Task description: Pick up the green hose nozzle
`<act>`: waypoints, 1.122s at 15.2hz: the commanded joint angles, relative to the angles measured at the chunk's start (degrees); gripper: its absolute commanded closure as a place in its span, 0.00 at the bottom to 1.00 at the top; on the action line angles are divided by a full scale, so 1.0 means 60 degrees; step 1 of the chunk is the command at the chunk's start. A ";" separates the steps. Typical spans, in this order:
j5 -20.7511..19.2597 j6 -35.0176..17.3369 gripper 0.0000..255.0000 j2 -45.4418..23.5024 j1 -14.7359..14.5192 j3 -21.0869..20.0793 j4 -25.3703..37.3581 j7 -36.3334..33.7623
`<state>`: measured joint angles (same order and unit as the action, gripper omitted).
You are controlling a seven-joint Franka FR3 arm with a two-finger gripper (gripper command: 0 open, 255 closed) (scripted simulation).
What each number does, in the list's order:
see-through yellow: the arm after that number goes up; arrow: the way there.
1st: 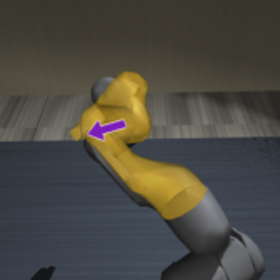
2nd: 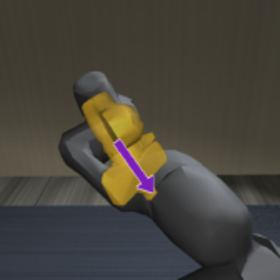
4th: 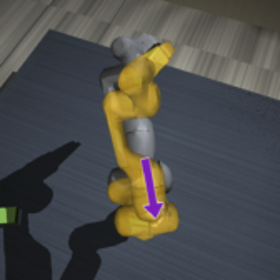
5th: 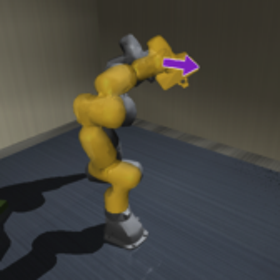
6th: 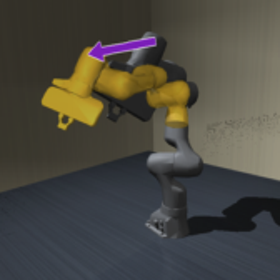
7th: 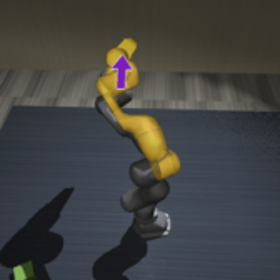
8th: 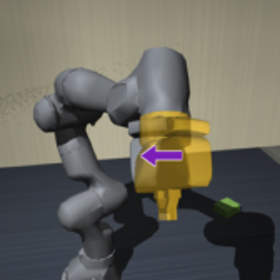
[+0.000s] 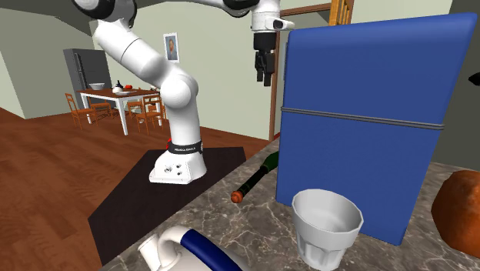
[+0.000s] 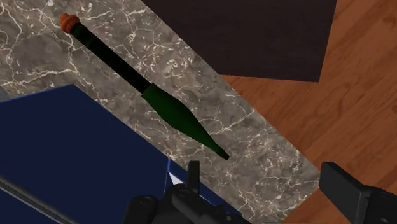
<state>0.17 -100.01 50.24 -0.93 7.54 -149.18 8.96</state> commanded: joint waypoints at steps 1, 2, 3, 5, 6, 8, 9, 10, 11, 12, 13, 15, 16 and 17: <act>-0.0369 -0.0460 0.00 0.0154 -0.0038 0.0260 -0.0604 0.0739; -0.0558 -0.0714 0.00 0.0213 -0.0049 0.0394 -0.0912 0.1082; -0.0753 -0.0978 0.00 0.0253 -0.0051 0.0534 -0.1211 0.1429; -0.1169 -0.1542 0.00 0.0273 -0.0031 0.0841 -0.1775 0.2125; -0.1389 -0.1846 0.00 0.0248 -0.0008 0.1006 -0.2039 0.2477; -0.1858 -0.2502 0.00 0.0113 0.0057 0.1364 -0.2526 0.3182; -0.2103 -0.2859 0.00 -0.0002 0.0101 0.1554 -0.2746 0.3537; -0.2354 -0.3238 0.00 -0.0153 0.0153 0.1750 -0.2950 0.3894; -0.2617 -0.3638 0.00 -0.0341 0.0204 0.1958 -0.3136 0.4246; -0.2883 -0.4063 0.00 -0.0572 0.0259 0.2171 -0.3301 0.4599; -0.3154 -0.4513 0.00 -0.0845 0.0313 0.2392 -0.3445 0.4948; -0.3705 -0.5486 0.00 -0.1528 0.0407 0.2854 -0.3662 0.5635; -0.3975 -0.6011 0.00 -0.1939 0.0445 0.3088 -0.3732 0.5974; -0.4238 -0.6559 0.00 -0.2396 0.0468 0.3328 -0.3776 0.6307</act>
<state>-23.46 -135.51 38.74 1.73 25.98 -171.38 44.55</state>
